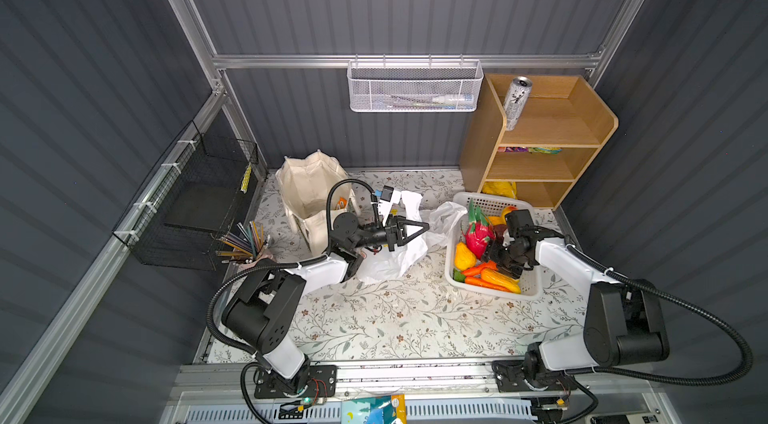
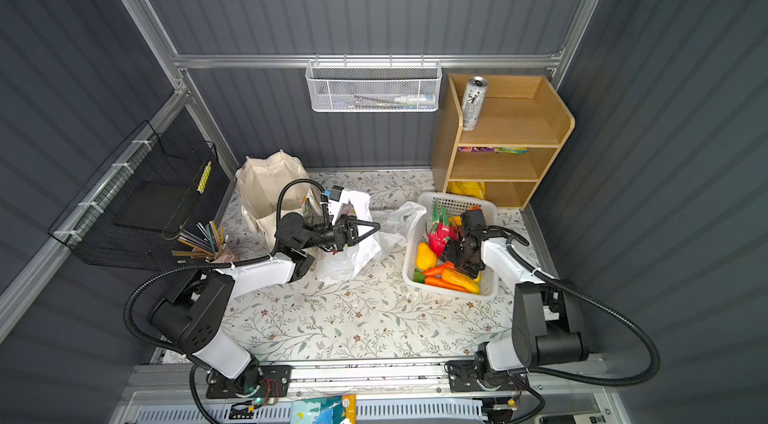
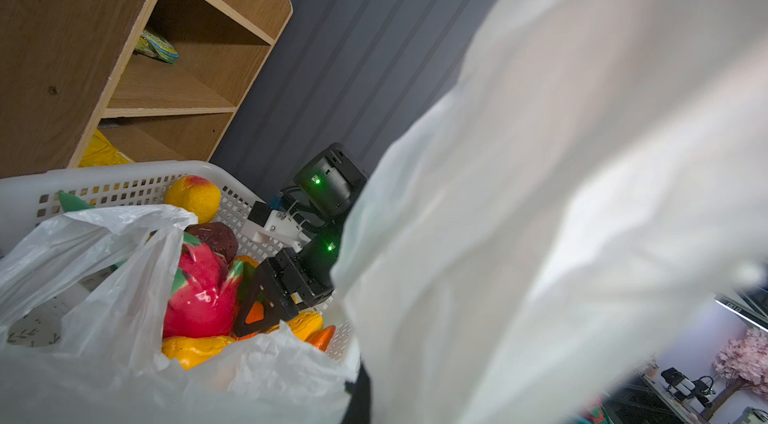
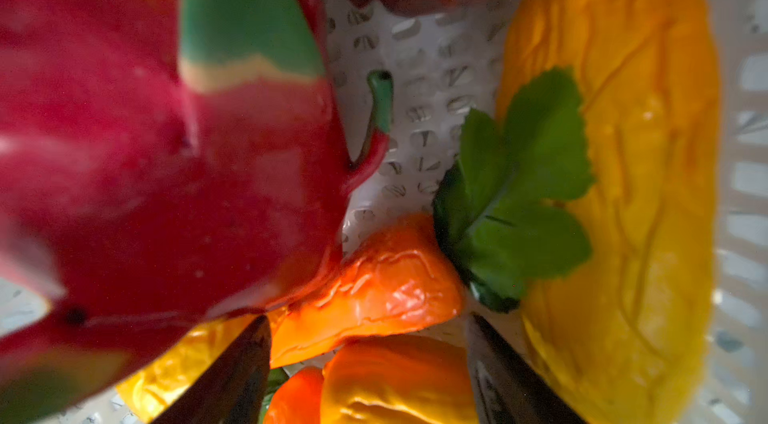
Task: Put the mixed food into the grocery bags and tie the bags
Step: 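Lower the right gripper into the basket and grasp the orange carrot, then lift the carrot and carry it toward the white bag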
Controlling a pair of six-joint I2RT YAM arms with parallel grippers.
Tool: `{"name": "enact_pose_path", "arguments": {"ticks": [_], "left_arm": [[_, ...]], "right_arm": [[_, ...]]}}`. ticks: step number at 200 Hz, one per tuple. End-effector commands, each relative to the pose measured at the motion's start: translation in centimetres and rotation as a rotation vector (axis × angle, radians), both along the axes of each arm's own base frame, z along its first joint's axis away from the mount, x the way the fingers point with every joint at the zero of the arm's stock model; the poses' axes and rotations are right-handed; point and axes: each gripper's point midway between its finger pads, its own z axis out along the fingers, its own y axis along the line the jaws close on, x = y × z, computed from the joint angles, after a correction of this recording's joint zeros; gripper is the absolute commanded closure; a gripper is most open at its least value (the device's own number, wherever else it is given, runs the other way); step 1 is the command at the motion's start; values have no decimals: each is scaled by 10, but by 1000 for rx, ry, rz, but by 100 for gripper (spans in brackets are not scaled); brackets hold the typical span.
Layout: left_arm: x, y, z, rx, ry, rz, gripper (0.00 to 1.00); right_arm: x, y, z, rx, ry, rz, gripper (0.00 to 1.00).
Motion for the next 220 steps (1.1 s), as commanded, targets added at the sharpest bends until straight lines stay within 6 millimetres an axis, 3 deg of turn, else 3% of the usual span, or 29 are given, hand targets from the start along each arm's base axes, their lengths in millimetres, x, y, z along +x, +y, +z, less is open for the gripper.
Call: {"name": "enact_pose_path", "arguments": {"ticks": [1,46,83,121,171,209,220], "left_arm": [[-3,-2,10,-31,-40,-33,100],[-4,-2,10,-40,-38,-43,100],[-4,-2,10,-40,-33,-42,100],[-4,-2,11,-41,-32,-42,100],[-1,-4,12,-42,-27,-41,100],[1,-5,10,-40,-19,-42,100],[1,-5,10,-40,-17,-42,100]], "right_arm": [[-13,8,-18,54,62,-17,29],[-13,12,-27,74,73,-15,32],[-11,4,-17,33,37,-26,56],[-8,-10,21,-33,-84,-58,65],[-3,-26,76,-107,-247,-77,66],[6,-34,103,-162,-321,-76,65],[8,-36,122,-169,-383,-80,65]]}}
